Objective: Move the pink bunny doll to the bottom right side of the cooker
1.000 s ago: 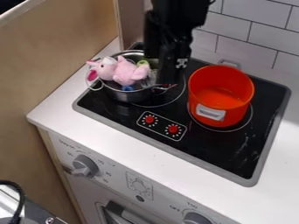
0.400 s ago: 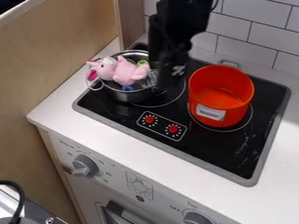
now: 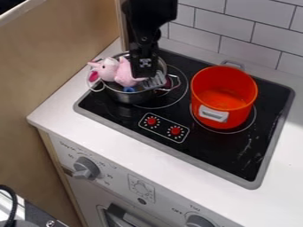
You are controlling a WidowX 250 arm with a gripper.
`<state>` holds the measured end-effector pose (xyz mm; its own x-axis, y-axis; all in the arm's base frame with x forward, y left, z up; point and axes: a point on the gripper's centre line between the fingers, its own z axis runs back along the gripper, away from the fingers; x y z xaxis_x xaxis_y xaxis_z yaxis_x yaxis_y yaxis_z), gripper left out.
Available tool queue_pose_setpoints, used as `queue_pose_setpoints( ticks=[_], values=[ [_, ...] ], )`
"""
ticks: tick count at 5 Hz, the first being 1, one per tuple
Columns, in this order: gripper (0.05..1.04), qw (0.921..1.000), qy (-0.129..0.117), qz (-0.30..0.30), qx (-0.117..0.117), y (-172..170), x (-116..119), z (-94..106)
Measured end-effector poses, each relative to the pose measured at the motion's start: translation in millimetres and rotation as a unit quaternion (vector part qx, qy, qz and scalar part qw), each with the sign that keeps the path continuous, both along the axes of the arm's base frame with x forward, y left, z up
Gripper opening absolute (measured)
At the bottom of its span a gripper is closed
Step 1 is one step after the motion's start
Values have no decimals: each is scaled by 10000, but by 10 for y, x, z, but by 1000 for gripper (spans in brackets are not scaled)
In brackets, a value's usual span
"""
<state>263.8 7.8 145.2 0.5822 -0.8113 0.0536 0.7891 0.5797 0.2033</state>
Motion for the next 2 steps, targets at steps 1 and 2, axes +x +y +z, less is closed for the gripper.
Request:
queue_pose_setpoints(
  ticks=[1,2],
  values=[
    [997,9995,-166,-249,121,99,48,-23],
    [997,9991,-24,-374,206,230,93,-131]
  ],
)
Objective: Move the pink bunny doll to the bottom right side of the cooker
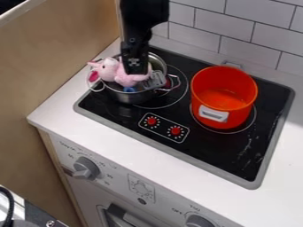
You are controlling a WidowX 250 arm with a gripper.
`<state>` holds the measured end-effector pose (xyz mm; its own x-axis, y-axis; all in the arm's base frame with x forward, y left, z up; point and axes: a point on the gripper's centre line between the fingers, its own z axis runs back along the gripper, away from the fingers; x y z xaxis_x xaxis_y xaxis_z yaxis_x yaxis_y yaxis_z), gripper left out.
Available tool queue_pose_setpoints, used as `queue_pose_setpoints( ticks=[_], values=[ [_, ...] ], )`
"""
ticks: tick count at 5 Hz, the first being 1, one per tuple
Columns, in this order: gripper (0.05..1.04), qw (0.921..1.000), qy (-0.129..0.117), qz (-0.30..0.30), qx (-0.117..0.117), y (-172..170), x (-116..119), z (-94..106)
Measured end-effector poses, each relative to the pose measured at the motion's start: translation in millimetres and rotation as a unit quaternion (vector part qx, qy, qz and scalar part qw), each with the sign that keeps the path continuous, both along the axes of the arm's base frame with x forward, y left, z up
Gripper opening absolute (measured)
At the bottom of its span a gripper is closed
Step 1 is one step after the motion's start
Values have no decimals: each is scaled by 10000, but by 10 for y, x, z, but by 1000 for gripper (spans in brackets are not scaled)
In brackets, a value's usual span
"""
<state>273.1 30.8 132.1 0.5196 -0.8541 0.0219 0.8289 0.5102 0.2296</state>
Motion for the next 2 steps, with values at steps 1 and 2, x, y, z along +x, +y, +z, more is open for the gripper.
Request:
queue_pose_setpoints(
  ticks=[1,2],
  values=[
    [997,9992,336,28,235,149,73,-45],
    [997,9971,621,-149,423,221,103,-168]
  ],
)
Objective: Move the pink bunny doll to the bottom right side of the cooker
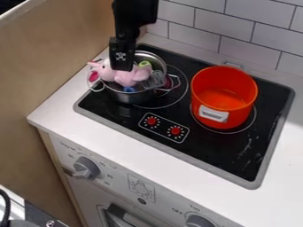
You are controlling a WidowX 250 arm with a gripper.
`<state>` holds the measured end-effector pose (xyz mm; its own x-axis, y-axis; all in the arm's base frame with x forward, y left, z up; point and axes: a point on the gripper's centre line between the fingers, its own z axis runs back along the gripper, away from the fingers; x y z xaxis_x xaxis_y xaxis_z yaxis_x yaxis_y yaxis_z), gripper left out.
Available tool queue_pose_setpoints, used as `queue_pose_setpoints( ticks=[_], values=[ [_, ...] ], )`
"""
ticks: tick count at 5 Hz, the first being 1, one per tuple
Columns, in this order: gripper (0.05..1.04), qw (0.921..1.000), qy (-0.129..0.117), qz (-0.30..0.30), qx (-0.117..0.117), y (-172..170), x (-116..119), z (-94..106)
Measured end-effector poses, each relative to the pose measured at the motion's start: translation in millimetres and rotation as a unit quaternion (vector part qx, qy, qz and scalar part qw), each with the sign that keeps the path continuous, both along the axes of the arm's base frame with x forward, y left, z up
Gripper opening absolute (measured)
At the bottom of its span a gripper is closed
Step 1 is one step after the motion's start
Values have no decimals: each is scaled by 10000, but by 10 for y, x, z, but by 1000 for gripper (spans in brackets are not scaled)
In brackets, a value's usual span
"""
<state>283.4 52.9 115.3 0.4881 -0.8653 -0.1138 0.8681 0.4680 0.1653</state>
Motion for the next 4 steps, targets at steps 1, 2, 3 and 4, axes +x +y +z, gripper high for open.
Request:
queue_pose_setpoints(
  ticks=[1,2,3,4],
  values=[
    [997,9998,-167,-53,-20,57,42,-70],
    [997,9997,-174,16,-156,96,34,-168],
    [997,9996,-194,40,-218,96,24,-212],
    [997,9992,-213,56,-335,104,-6,-278]
  ],
)
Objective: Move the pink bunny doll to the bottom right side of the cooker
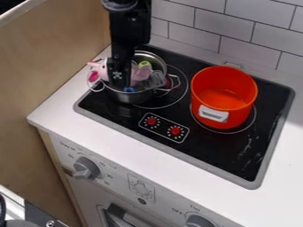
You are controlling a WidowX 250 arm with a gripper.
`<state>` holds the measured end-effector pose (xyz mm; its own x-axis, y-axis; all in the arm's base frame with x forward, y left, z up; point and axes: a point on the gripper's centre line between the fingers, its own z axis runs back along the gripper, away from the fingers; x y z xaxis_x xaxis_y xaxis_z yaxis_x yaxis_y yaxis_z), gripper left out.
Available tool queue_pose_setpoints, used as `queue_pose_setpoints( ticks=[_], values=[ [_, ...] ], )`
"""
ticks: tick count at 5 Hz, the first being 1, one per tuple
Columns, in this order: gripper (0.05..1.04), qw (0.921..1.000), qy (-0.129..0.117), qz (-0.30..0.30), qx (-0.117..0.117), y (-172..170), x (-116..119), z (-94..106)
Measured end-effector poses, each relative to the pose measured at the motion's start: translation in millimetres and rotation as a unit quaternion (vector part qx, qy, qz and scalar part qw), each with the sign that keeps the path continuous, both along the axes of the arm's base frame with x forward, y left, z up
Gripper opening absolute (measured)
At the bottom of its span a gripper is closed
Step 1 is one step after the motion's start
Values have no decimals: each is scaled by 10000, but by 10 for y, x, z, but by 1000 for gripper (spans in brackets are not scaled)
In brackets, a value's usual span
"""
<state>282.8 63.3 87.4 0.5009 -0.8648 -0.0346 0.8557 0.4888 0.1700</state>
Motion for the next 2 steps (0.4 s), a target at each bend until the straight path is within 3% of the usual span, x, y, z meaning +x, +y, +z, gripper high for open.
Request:
queue_pose_setpoints(
  ticks=[2],
  values=[
    [958,9999,-116,-23,-96,39,-6,-52]
  ],
)
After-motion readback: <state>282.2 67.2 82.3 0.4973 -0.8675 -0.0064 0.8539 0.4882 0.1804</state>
